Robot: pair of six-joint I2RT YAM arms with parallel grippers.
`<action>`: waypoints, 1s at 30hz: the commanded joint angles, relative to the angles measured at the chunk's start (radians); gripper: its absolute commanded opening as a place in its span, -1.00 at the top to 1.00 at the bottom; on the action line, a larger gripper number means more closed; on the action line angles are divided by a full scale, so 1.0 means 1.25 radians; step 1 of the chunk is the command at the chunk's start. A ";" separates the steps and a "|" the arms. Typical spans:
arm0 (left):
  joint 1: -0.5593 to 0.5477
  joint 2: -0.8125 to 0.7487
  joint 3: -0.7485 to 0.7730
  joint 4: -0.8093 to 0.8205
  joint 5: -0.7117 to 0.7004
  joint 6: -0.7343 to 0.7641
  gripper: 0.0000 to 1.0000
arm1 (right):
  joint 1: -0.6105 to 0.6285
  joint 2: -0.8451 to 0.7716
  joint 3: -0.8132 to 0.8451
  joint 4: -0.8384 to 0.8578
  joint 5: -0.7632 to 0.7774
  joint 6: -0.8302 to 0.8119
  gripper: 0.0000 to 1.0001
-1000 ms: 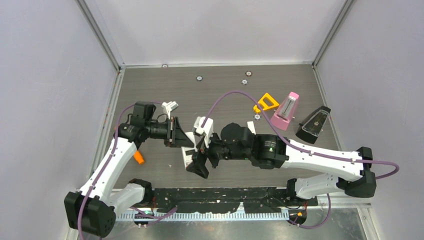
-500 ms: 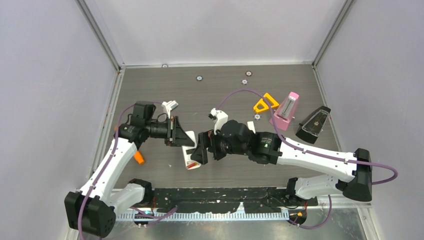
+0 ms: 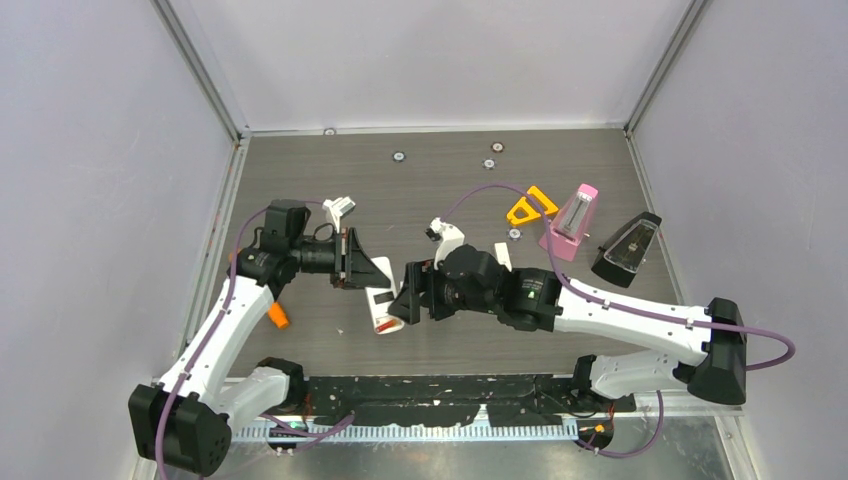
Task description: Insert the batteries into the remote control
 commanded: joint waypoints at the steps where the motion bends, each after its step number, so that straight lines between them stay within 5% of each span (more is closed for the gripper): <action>1: -0.002 -0.002 0.000 0.044 0.019 -0.023 1.00 | -0.001 -0.032 -0.012 0.040 0.024 0.019 -0.59; 30: -0.001 0.009 -0.014 0.101 -0.016 -0.076 1.00 | -0.001 -0.036 -0.058 0.066 -0.004 0.024 -0.47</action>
